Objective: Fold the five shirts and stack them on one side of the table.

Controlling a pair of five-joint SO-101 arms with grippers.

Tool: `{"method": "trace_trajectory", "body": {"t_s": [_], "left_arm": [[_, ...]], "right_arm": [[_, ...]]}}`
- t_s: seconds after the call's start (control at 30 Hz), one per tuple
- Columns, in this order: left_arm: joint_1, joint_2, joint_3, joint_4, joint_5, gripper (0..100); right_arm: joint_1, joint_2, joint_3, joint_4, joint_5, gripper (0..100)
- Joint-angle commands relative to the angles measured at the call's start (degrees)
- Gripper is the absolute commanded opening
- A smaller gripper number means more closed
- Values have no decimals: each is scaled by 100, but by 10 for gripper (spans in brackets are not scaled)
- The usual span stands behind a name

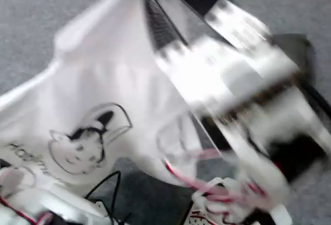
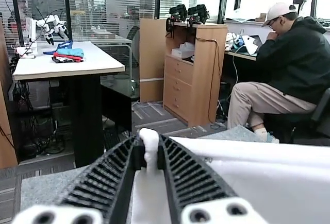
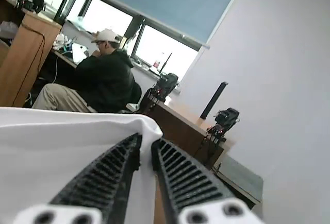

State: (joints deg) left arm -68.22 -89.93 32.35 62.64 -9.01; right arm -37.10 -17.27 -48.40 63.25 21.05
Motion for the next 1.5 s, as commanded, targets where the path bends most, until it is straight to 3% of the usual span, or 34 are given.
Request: {"method": "trace_trajectory", "body": {"t_s": [0.0, 0.2, 0.33, 0.43, 0.73, 1.0, 1.07, 1.33, 1.47], "left_arm": [[360, 75, 800, -941, 9, 19], [1987, 558, 2549, -2725, -475, 19], [2180, 1868, 2910, -4149, -554, 19], [2136, 3125, 2303, -4466, -554, 19], [2066, 6079, -712, -4369, -527, 19], [2066, 7723, -3499, -1864, -220, 19], [2066, 7820, -3675, -1538, -255, 19], [2066, 7820, -2752, -1530, -607, 19], [2022, 7670, -2286, -1424, -299, 19]], "right_arm": [[-13, 646, 602, -1116, 53, 2], [110, 2281, 1657, -2743, -114, 2], [154, 3169, 1692, -2884, -905, 2], [145, 3591, 1701, -3042, -1257, 2], [136, 4374, 716, -3209, -1512, 2], [136, 5411, -998, -2998, -1512, 2], [136, 5604, -1332, -2760, -1512, 2], [127, 6149, -2132, -1987, -1521, 2], [66, 6158, -2484, -835, -1486, 2]]}}
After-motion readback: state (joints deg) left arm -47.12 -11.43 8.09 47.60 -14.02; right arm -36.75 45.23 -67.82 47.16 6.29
